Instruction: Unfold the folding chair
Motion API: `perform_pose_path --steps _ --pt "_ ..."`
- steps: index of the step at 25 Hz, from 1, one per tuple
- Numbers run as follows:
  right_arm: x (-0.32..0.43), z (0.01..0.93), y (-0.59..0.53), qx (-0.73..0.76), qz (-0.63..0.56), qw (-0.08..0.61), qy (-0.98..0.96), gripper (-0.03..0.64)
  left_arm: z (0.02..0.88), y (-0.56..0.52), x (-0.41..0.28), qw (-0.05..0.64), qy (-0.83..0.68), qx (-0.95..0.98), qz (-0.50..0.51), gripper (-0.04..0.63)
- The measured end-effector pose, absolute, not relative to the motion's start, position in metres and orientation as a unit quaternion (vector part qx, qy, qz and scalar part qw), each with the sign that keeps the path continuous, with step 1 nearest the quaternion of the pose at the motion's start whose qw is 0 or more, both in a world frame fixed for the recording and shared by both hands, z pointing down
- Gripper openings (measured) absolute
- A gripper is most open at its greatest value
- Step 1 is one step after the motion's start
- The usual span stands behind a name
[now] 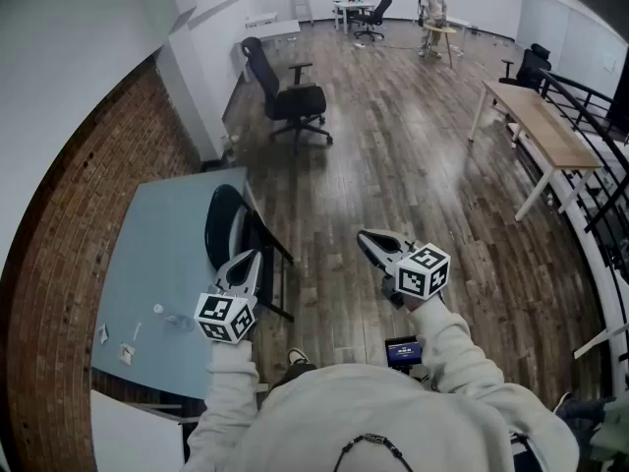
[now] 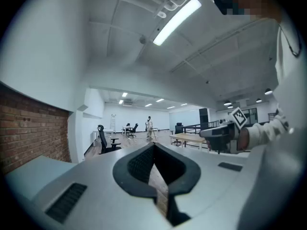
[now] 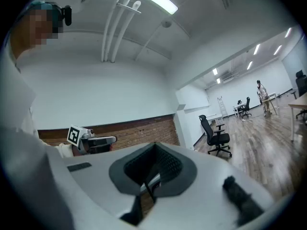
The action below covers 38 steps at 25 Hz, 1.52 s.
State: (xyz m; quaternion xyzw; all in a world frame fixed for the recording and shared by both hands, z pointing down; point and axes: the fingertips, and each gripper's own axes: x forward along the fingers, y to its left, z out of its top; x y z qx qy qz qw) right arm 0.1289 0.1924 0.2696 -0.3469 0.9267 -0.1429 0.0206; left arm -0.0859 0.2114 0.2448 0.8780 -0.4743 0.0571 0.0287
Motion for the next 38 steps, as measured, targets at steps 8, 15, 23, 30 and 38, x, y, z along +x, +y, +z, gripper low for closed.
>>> perform_pose_path --steps 8,15,23,30,38 --pt "0.14 0.269 0.137 -0.366 -0.12 0.018 0.923 0.008 0.23 0.142 -0.089 0.018 -0.471 0.882 0.02 0.005" --pt "0.115 0.279 0.063 -0.386 -0.128 0.002 0.914 0.008 0.234 0.055 -0.103 0.02 -0.438 0.898 0.014 0.005" --pt "0.103 0.286 -0.054 -0.452 -0.138 -0.014 0.881 0.008 0.258 -0.062 -0.133 0.039 -0.385 0.922 0.008 0.005" --pt "0.11 0.317 -0.096 -0.49 -0.176 -0.02 0.854 0.008 0.287 -0.129 -0.113 0.05 -0.326 0.944 0.025 0.005" --pt "0.108 0.262 -0.156 -0.468 -0.131 -0.005 0.874 0.008 0.236 -0.174 -0.093 0.016 -0.353 0.935 -0.011 0.005"
